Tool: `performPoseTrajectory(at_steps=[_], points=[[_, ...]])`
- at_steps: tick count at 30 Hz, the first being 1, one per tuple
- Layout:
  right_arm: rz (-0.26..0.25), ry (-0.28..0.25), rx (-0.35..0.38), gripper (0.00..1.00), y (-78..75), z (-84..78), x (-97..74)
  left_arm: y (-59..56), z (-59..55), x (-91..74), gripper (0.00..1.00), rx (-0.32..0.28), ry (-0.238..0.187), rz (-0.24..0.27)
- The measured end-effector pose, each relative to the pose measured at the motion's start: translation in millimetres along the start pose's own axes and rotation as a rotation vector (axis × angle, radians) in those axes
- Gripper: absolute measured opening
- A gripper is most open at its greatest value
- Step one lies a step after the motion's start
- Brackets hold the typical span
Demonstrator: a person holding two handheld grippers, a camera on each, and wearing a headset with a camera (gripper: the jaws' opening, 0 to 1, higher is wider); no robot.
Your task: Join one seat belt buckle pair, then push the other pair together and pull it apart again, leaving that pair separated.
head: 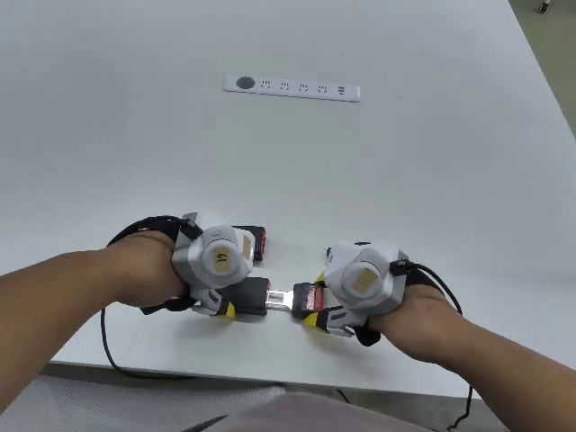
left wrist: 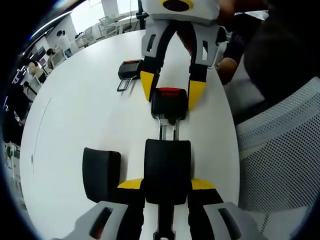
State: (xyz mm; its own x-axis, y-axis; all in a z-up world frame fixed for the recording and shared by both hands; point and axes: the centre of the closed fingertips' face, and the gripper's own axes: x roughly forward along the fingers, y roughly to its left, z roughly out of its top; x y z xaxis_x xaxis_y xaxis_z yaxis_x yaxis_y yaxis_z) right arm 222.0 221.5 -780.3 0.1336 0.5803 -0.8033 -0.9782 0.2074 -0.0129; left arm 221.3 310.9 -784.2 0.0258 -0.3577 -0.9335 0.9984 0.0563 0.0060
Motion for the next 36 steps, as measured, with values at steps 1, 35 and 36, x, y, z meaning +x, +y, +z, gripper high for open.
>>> performPoseTrajectory(at_steps=[1, 35, 36], points=[[-0.002, -0.001, -0.009, 0.33, 0.9, 1.4, 0.6, -0.3, 0.6, -0.2, 0.34, 0.001, 0.002, 0.001], [0.009, -0.029, -0.026, 0.31, 1.3, 11.5, 10.6, -2.6, 6.2, -1.8, 0.32, 0.002, -0.028, 0.002], [0.01, -0.028, -0.028, 0.3, 2.4, 12.4, 10.9, -2.2, 5.6, -1.3, 0.32, 0.006, -0.026, 0.0]])
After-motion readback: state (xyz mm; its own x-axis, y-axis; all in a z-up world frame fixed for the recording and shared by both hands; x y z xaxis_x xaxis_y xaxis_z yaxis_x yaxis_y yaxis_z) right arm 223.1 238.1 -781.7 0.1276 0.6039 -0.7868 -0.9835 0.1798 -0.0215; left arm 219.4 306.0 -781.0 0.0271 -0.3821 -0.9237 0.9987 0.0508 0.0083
